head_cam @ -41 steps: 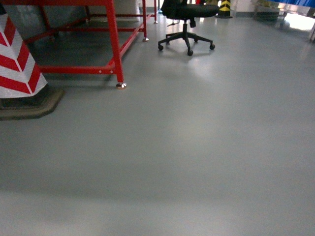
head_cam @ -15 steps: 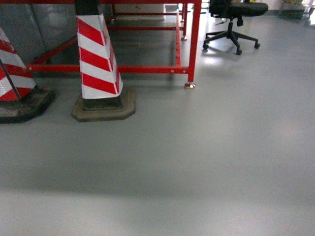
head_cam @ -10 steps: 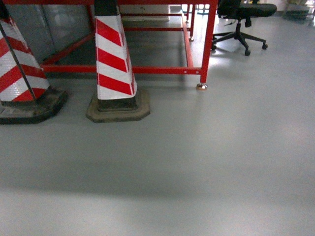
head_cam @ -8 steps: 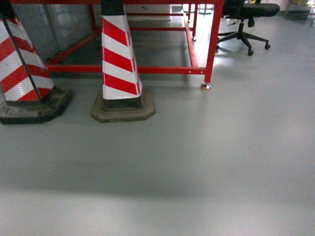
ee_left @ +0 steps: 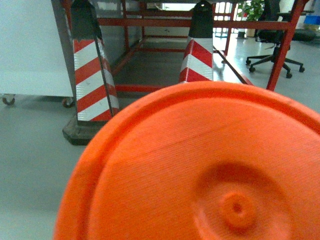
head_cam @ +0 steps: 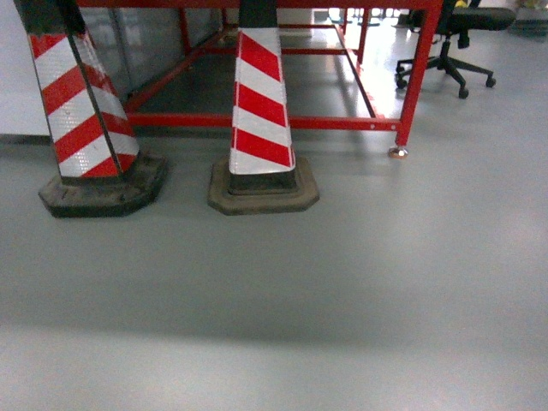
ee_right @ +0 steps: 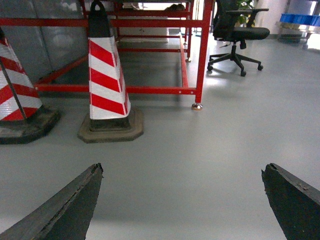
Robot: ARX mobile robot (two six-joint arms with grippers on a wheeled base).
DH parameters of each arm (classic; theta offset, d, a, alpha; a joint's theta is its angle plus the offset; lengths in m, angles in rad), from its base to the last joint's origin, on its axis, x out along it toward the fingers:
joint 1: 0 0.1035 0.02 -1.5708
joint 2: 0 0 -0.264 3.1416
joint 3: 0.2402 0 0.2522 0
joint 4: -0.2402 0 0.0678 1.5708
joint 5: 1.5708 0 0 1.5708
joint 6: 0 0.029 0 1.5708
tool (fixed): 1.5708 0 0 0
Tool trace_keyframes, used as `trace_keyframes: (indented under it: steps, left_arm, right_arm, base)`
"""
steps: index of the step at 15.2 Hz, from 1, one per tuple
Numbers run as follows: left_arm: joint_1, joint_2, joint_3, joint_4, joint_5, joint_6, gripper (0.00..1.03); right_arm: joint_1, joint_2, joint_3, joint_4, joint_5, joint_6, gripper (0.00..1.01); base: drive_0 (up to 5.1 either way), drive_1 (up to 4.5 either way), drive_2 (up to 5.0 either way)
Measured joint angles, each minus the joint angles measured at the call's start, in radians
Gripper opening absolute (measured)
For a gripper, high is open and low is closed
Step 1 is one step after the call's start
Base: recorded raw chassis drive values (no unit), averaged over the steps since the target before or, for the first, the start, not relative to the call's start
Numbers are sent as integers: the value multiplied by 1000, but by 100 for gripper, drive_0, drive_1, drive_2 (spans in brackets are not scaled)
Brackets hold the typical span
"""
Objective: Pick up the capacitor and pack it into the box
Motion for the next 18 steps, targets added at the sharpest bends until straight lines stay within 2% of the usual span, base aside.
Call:
trace_keyframes:
  steps: [12, 18]
  left_arm:
    - [-1, 0, 0, 0, 0, 0, 44]
    - [0, 0, 0, -2, 1, 0, 44]
  right_arm:
    - [0, 0, 0, -2, 0, 0, 98]
    - [0, 0, 0, -5, 1, 0, 98]
  base:
    - [-484, 262, 262]
    - [11, 418, -395]
